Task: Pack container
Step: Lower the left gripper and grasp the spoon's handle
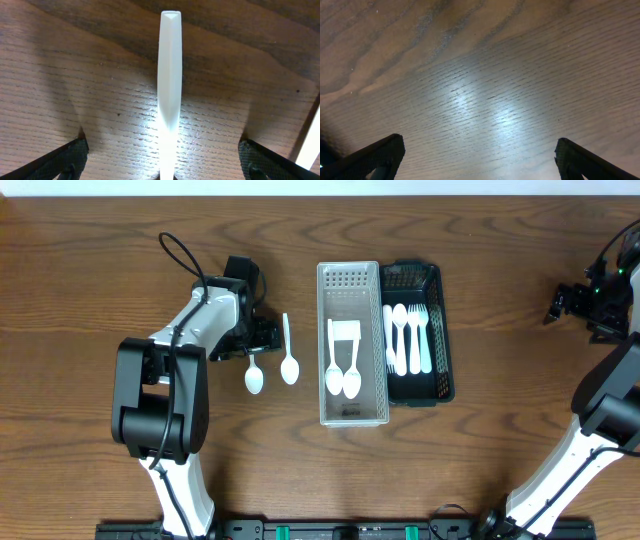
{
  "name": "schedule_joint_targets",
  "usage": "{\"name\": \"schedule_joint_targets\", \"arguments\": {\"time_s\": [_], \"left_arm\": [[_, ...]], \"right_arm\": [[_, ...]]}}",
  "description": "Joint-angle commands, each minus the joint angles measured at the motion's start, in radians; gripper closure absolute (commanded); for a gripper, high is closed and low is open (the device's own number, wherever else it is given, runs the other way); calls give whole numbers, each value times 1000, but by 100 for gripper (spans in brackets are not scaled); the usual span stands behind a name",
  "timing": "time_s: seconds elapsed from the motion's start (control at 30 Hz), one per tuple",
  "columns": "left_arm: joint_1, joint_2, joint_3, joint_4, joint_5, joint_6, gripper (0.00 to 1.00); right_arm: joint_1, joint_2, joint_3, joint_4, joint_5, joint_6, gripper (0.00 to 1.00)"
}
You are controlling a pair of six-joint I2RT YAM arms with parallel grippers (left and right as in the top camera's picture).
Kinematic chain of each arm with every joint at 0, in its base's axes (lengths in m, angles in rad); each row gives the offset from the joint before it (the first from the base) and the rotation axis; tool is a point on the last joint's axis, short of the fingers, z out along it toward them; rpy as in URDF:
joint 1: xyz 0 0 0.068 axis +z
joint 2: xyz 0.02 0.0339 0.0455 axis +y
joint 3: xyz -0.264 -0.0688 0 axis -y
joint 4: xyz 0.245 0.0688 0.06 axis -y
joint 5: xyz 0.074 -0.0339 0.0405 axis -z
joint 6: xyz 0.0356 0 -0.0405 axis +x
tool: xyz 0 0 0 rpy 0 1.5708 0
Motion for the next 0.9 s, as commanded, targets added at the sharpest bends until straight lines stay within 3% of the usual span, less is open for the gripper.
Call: {"name": "schedule_joint_targets", "arguments": {"time_s": [0.0,0.03,0.07,0.17,0.27,0.37,0.57,0.87], "left_arm": [[5,38,-4,-3,1,-13,2],[5,38,-4,-3,1,-13,1],[5,38,-4,-3,0,-12,6],[5,38,-4,-8,0,-12,34],[5,38,-4,-24,0,-13,53],[5,38,-4,-50,0,-12,58],[5,37,-4,-86,-1,-12,87],[5,37,1,-86,-1,-11,94]], "right_arm": [[-3,-7,-1,0,-3,13,1],[-3,-7,-1,0,-3,13,1],[-3,-7,-1,0,-3,13,1],[-3,-7,-1,0,-3,13,1],[-3,-7,-1,0,-3,13,1],[-3,-7,-1,0,-3,13,1],[-3,-7,-1,0,-3,13,1],[-3,-7,-1,0,-3,13,1]]}}
